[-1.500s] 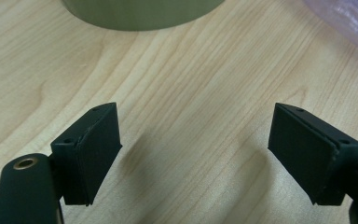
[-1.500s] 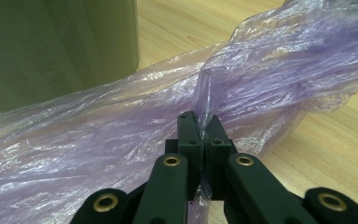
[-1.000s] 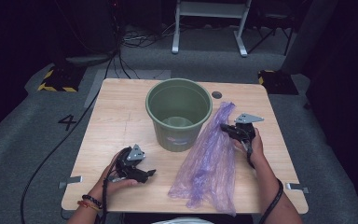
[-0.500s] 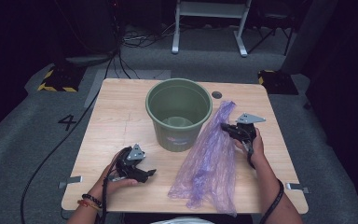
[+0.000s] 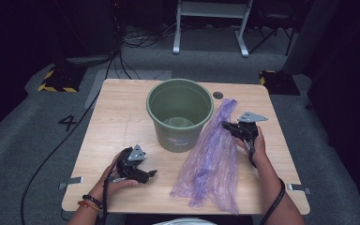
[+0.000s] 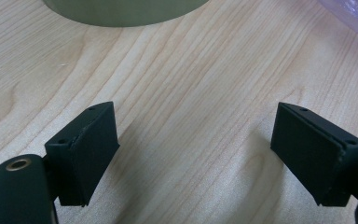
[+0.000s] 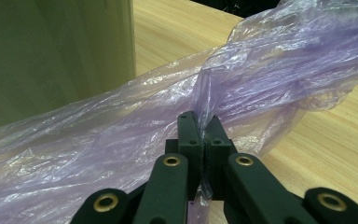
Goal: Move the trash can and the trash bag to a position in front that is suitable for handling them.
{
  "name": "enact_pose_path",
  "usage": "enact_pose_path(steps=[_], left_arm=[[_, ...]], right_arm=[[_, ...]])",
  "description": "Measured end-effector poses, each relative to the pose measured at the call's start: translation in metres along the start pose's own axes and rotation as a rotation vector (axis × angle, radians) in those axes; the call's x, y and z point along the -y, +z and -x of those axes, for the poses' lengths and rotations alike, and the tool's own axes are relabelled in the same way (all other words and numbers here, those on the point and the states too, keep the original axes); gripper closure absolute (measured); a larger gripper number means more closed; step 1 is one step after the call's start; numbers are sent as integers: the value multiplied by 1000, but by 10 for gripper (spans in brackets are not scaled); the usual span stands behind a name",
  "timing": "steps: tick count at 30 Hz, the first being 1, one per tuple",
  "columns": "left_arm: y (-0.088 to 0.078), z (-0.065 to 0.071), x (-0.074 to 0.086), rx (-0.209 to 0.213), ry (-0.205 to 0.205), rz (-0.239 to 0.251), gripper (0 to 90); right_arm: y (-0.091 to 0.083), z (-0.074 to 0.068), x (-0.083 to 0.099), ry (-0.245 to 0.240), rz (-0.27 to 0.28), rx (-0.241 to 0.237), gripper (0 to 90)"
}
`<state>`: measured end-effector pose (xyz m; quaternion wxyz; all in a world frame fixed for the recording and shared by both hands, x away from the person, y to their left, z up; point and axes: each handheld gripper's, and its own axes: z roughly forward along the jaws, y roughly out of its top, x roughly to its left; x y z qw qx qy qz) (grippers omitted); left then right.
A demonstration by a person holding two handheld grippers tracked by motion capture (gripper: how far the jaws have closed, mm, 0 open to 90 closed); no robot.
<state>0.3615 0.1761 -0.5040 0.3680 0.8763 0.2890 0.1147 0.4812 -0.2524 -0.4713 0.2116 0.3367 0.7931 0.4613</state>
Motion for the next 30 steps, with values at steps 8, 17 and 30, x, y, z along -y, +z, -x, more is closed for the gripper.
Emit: enact_pose_path(steps=[8,17,30], left_arm=[[0,0,0,-1,2,0,144],[0,0,0,-2,-1,-1,144],[0,0,0,-2,-1,-1,145]], right_arm=[[-2,0,-2,5,18,0,887],[-8,-2,-6,15,56,-3,889],[-10,-6,-15,-2,75,-12,889]])
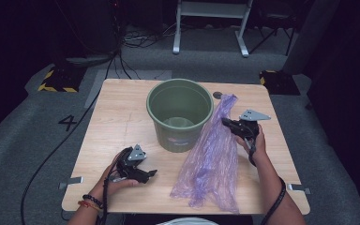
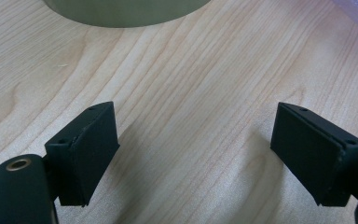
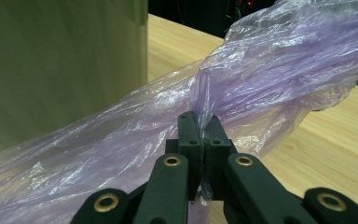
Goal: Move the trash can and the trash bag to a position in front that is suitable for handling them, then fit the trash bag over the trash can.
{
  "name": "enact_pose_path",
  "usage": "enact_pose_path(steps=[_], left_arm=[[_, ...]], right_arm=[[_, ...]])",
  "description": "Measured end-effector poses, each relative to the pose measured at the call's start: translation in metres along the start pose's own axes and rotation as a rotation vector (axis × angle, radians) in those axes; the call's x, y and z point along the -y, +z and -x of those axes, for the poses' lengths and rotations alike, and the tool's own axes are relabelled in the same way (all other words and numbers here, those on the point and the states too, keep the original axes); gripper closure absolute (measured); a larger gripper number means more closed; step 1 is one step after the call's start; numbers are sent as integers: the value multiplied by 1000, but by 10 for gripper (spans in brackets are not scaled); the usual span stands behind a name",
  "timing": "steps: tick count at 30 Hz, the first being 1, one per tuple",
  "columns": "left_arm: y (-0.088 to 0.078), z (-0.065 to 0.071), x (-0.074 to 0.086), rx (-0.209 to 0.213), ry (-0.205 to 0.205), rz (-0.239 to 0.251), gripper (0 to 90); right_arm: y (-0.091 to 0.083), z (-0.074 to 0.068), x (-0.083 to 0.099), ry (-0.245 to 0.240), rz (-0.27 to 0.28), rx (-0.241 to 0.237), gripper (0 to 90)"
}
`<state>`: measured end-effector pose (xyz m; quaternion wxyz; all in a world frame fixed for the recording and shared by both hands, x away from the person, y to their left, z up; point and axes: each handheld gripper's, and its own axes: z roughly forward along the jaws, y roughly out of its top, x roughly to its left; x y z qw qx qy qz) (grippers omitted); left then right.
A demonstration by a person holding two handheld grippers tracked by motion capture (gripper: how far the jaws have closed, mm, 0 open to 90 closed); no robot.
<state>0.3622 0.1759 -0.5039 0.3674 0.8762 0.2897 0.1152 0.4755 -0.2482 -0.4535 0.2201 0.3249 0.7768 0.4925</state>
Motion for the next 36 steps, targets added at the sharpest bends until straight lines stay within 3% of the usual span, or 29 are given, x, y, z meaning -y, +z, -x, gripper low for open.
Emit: enact_pose_path(steps=[19,36], left_arm=[[0,0,0,0,0,0,144],[0,0,0,0,-2,1,145]], right_arm=[[-18,-18,-29,-75,77,-29,889],[-43,-28,-63,-140,151,-21,889]])
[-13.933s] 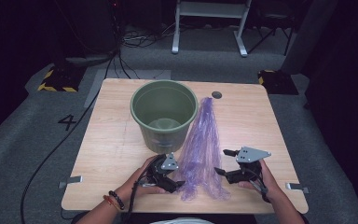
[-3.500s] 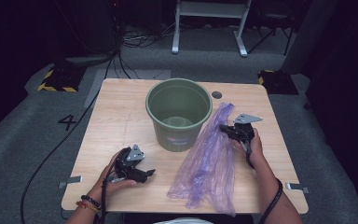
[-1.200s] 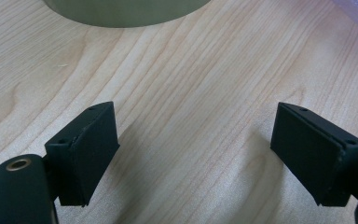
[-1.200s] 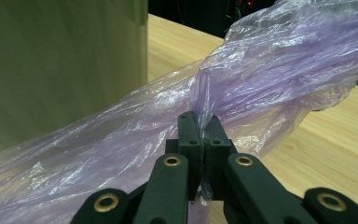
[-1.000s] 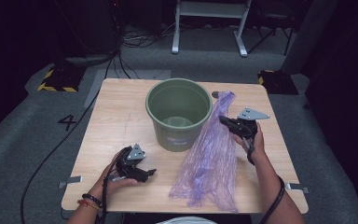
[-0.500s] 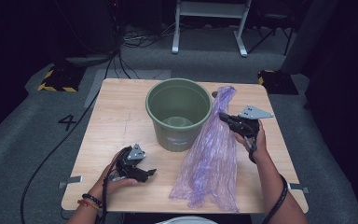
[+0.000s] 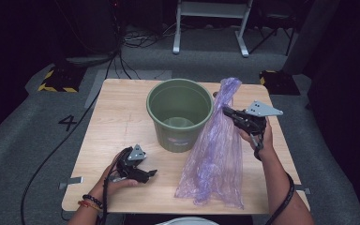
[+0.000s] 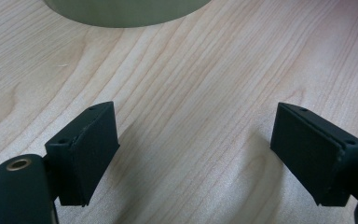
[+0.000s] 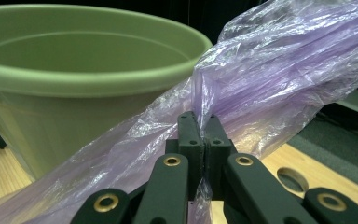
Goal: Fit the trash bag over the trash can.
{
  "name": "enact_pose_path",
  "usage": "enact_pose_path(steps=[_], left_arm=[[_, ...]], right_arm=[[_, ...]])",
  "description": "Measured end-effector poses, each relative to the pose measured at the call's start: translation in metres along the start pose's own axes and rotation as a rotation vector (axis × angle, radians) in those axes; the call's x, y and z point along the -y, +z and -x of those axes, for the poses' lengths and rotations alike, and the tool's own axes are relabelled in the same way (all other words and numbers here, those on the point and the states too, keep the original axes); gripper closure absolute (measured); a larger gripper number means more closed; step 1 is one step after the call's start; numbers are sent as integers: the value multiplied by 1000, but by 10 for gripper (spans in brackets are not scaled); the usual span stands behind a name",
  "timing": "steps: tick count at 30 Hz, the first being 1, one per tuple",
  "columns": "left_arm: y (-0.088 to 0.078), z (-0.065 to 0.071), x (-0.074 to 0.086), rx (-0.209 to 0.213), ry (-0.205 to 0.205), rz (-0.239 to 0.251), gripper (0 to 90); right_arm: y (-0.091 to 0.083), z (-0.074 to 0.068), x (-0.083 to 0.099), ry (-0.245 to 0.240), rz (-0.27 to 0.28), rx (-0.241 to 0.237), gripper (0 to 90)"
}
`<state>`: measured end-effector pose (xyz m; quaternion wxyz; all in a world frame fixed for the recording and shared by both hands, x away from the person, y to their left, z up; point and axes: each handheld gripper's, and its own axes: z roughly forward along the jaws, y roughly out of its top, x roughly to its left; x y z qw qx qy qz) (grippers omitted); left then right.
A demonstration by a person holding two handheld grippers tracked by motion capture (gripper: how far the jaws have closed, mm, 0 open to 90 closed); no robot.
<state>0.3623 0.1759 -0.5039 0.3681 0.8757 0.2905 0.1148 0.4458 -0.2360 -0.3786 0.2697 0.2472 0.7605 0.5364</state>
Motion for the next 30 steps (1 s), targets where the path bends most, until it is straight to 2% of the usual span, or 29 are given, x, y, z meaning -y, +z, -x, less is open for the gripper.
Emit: enact_pose_path(steps=[6,12,16,17,19,21,27,30], left_arm=[[0,0,0,1,0,0,145],[0,0,0,0,-3,0,146],[-2,-1,-1,8,-23,-3,161],[-3,-2,-2,28,-37,3,164],[-6,-1,-6,31,-39,35,172],[-10,1,-12,38,-33,57,173],[-19,16,-34,54,27,112,182],[-26,29,-47,94,58,147,188]], right_arm=[[-3,-5,-13,-26,26,-20,889],[-5,-12,-23,-62,50,-67,889],[-8,-19,-29,-89,58,-93,888],[-8,-20,-30,-96,58,-94,889],[-10,-24,-33,-110,61,-102,888],[-12,-27,-36,-119,66,-109,888],[-8,-31,-47,-152,68,-116,888],[-5,-34,-50,-167,68,-123,888]])
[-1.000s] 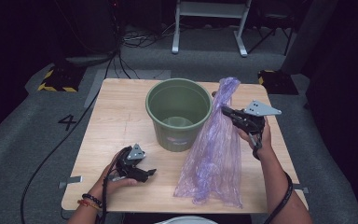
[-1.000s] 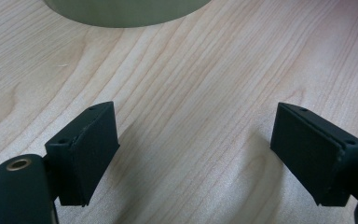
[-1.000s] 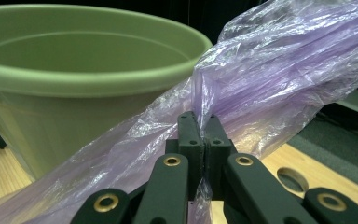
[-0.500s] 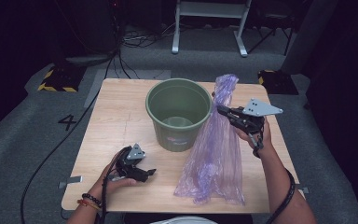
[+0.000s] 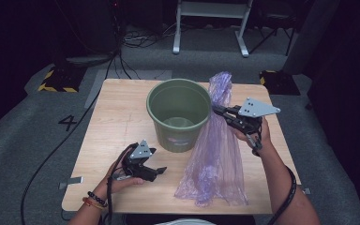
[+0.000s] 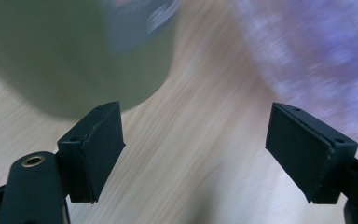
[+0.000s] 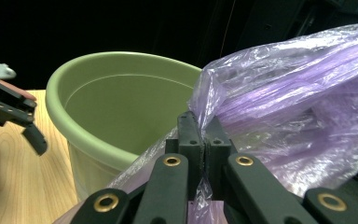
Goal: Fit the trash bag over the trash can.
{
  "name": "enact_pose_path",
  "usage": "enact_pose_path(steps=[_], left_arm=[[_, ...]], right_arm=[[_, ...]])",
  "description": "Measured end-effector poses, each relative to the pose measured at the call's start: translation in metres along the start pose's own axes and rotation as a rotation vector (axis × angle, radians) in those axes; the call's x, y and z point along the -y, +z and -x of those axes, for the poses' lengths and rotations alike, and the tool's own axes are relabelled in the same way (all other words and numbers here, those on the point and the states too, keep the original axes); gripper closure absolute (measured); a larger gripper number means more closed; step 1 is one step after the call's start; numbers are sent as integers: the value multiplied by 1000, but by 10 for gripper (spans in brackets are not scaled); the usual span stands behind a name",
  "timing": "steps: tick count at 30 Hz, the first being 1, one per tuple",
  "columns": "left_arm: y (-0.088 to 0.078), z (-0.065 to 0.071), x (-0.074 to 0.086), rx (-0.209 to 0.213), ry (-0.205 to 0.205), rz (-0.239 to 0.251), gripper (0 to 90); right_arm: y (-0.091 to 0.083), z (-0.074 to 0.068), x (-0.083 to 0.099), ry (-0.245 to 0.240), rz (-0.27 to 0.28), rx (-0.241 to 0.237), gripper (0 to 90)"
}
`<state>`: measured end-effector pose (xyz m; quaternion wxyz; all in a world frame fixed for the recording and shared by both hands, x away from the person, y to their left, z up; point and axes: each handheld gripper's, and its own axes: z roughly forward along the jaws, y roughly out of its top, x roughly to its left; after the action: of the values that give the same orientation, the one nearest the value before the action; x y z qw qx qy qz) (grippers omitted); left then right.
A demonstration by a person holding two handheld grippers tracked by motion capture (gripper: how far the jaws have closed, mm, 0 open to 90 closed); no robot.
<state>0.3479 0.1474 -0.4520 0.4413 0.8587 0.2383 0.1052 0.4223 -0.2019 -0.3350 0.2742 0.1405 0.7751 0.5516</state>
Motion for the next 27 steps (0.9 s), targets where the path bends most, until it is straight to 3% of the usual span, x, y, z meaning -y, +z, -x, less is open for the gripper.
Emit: enact_pose_path(steps=[4,10,15,20,24,27], left_arm=[[-1,12,-18,31,22,42,191],[4,25,-40,78,60,65,191],[4,35,-59,111,55,104,190],[13,47,-74,109,80,97,185],[29,51,-74,99,95,70,180],[39,49,-72,100,83,58,172]], right_arm=[[5,-1,-4,-4,2,-18,888],[13,-5,-9,-30,-13,-34,888],[18,-7,-10,-41,-27,-42,887],[21,-9,-11,-40,-23,-51,888],[21,-12,-13,-47,-14,-62,888],[21,-14,-14,-51,-7,-70,888]])
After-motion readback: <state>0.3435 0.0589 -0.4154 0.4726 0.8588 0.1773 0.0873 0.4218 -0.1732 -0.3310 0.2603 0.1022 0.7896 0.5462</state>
